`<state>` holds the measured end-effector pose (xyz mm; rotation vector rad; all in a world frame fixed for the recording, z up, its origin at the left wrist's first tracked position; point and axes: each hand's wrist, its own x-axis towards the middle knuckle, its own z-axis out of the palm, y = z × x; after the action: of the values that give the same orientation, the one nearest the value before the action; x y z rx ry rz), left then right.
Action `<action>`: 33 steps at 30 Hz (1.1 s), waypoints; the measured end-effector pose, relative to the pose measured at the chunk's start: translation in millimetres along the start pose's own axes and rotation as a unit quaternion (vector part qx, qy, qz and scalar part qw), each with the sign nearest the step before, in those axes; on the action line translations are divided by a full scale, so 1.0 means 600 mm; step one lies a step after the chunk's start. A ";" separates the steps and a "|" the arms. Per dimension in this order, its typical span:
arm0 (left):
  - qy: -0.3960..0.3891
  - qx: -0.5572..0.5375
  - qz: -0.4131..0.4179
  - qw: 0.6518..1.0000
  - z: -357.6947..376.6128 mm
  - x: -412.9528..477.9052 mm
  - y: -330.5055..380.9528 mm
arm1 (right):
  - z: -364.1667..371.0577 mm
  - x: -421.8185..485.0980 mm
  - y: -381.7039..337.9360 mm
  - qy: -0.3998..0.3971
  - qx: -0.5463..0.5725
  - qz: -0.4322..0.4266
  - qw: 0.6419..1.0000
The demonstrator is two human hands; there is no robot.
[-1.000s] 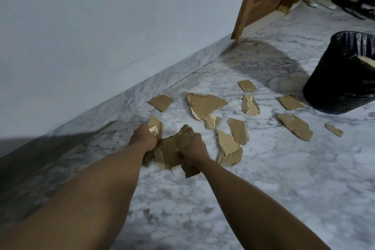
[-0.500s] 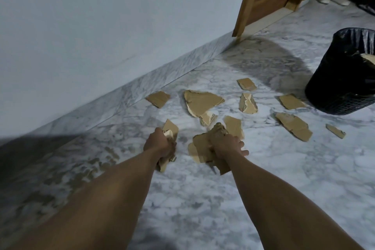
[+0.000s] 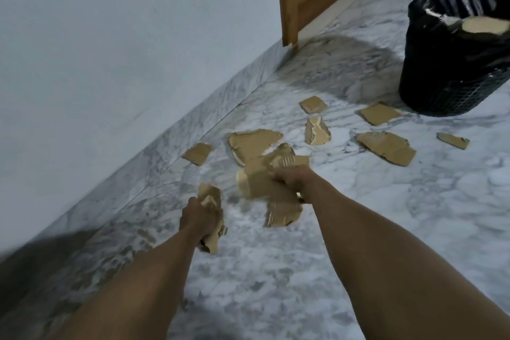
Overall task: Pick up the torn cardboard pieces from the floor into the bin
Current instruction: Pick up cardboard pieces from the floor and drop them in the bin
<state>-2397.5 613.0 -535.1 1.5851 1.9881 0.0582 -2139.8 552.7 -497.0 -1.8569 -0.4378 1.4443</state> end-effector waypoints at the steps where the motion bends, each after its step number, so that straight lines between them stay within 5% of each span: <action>1: 0.003 -0.001 0.000 1.000 -0.001 -0.001 0.002 | -0.002 0.000 0.011 0.000 -0.042 0.014 0.999; 5: 0.028 -0.004 0.008 1.000 -0.013 -0.003 0.032 | 0.016 -0.008 0.083 0.148 -0.247 0.042 0.957; 11: 0.076 -0.026 0.065 0.995 -0.069 0.024 0.123 | 0.057 -0.030 0.110 0.109 -0.307 0.003 0.945; 19: 0.099 0.026 0.128 0.987 -0.091 0.025 0.225 | 0.058 -0.013 0.064 0.038 -0.141 0.004 0.989; 23: 0.127 0.124 0.145 0.973 -0.091 0.028 0.233 | 0.038 0.027 0.007 0.087 -0.074 0.015 0.993; 28: 0.098 0.082 0.134 0.983 -0.075 0.058 0.239 | 0.010 0.060 -0.026 0.162 -0.093 0.051 0.981; 33: 0.057 0.081 0.142 0.985 -0.028 0.082 0.266 | 0.029 0.074 0.013 0.241 -0.161 -0.002 0.957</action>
<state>-2270.9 709.1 -480.5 2.0039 1.8757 0.1049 -2143.6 582.4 -535.1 -2.3778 -0.4494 0.9018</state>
